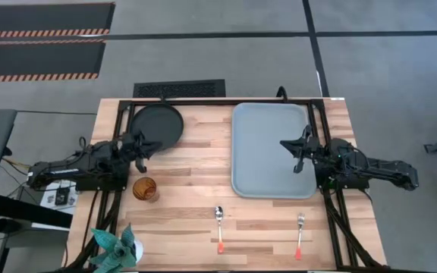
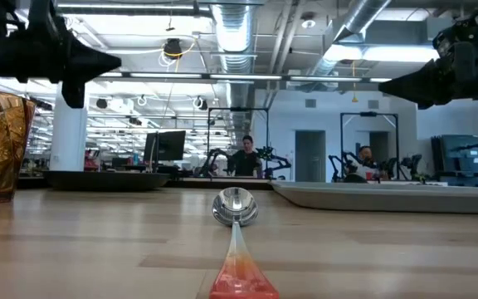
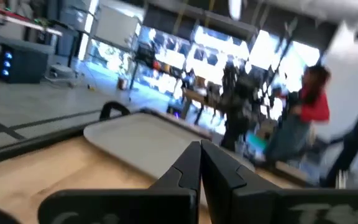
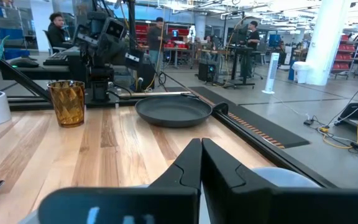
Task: Pick and place plate/cup/fork/spoon on tray
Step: Prepare the gray tray in the center of the table
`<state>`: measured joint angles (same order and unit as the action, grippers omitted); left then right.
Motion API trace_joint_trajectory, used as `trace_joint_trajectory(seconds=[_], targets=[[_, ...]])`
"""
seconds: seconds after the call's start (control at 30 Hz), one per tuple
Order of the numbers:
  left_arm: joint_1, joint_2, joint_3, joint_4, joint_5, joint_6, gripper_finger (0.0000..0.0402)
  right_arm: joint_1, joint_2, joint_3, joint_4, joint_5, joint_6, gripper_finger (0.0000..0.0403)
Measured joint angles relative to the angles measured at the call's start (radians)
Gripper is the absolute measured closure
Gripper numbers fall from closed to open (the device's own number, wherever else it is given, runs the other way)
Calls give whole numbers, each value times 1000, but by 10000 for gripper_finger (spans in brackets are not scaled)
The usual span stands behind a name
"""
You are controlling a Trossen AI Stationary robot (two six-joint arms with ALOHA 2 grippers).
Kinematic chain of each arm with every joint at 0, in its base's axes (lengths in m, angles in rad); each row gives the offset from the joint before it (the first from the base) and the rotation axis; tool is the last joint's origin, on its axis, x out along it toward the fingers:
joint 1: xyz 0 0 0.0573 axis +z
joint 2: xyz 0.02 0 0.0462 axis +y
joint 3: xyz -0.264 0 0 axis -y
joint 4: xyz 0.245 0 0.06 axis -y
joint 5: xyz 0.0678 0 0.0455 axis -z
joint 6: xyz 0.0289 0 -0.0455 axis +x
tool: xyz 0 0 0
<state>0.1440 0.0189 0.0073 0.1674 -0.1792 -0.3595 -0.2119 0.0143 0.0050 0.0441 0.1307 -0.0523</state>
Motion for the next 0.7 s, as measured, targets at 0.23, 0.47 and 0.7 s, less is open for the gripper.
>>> trace_joint_trajectory(seconds=[0.23, 0.47, 0.7], targets=[[0, -2, 12, 55, -95, -49, 401, 0, 0, 0, 0, 0, 0, 375], [14, 18, 15, 120, -209, -242, 402, 0, 0, 0, 0, 0, 0, 374], [9, 188, 65, 135, -269, -325, 401, 0, 0, 0, 0, 0, 0, 375]])
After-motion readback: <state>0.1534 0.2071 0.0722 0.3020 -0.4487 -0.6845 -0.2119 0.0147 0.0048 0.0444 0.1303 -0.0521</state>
